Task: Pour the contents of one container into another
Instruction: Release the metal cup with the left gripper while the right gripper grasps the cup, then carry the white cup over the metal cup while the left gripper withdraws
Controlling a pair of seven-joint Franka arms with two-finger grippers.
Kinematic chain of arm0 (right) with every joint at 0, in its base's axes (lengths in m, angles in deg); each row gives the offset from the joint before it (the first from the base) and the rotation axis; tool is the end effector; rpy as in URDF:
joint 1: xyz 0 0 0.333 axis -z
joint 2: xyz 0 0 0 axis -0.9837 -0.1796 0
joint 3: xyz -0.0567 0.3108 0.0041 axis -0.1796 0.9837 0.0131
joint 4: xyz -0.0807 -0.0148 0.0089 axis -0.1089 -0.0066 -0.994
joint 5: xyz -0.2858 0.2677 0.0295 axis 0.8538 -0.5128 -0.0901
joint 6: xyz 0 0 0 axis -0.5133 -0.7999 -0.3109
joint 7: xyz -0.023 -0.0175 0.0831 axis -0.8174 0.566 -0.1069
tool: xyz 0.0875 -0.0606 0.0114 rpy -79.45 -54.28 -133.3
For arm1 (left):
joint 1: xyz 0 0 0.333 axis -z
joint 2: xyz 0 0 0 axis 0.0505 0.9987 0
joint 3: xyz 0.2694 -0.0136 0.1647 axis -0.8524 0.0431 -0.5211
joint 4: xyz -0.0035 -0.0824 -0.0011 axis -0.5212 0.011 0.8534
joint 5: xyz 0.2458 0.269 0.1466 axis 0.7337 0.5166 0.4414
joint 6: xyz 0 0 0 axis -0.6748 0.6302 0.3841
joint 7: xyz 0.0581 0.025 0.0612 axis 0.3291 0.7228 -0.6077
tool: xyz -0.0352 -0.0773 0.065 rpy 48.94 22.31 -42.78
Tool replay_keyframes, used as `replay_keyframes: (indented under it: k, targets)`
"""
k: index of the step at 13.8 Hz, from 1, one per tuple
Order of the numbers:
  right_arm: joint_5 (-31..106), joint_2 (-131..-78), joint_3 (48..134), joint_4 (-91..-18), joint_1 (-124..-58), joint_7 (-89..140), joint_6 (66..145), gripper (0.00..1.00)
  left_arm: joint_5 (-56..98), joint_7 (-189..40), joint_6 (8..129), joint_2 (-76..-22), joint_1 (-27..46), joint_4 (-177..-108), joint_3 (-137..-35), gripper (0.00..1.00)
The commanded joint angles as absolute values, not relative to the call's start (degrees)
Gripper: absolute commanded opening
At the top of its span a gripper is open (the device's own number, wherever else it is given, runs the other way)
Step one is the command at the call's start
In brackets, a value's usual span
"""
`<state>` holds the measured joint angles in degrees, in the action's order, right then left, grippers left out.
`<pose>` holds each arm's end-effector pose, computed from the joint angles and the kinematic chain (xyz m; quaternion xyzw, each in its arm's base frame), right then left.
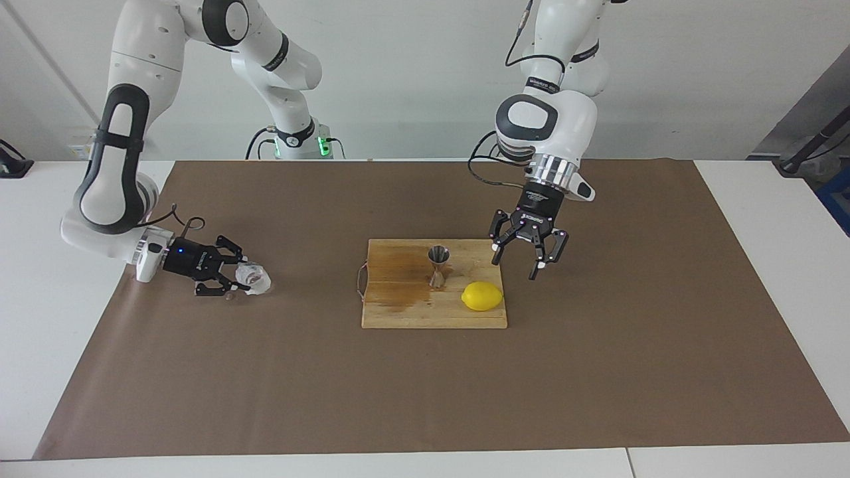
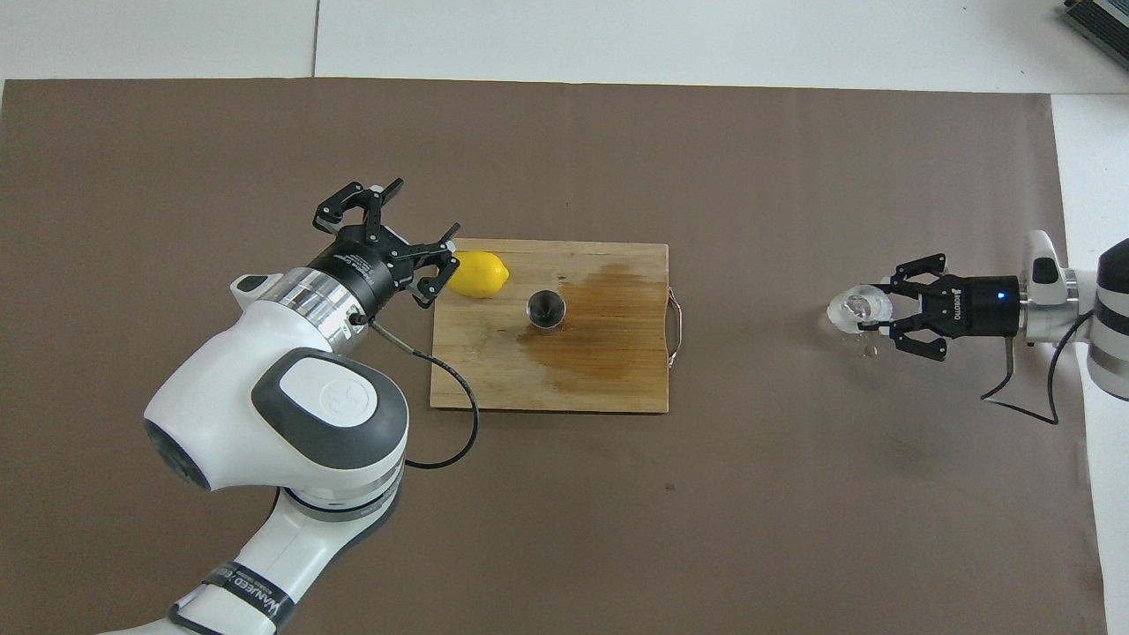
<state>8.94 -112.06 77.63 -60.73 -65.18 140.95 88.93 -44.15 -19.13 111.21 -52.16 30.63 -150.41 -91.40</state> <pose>0.5762 -0.1322 0.2877 -0.6996 -0.5259 -0.3336 0.3503 0.5347 -0.2201 0.4377 0.3690 0.7988 -0.0429 0.4732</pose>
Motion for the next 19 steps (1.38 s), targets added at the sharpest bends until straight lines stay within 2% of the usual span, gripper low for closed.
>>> replay_keyframes:
  k: [1,7,13,19]
  targets:
    - [7.98,-106.14,77.63,-62.14,-68.66,132.56,91.72,0.03,-44.58,-27.81,111.33,-52.7,27.87,-151.17,-90.79,0.79]
    - [6.67,-103.05,78.42,-61.78,-76.13,121.38,97.34,0.03,-44.58,-43.03,111.6,-52.79,24.88,-152.4,-90.88,0.77]
    - [5.78,-100.5,80.09,-61.7,-84.47,109.61,107.79,0.03,-44.58,-57.18,111.86,-52.79,21.45,-152.84,-90.88,0.75]
    - [5.87,-100.5,80.09,-61.7,-93.18,104.94,114.05,0.03,-44.67,-69.74,116.25,-52.7,20.31,-154.16,-90.88,0.74]
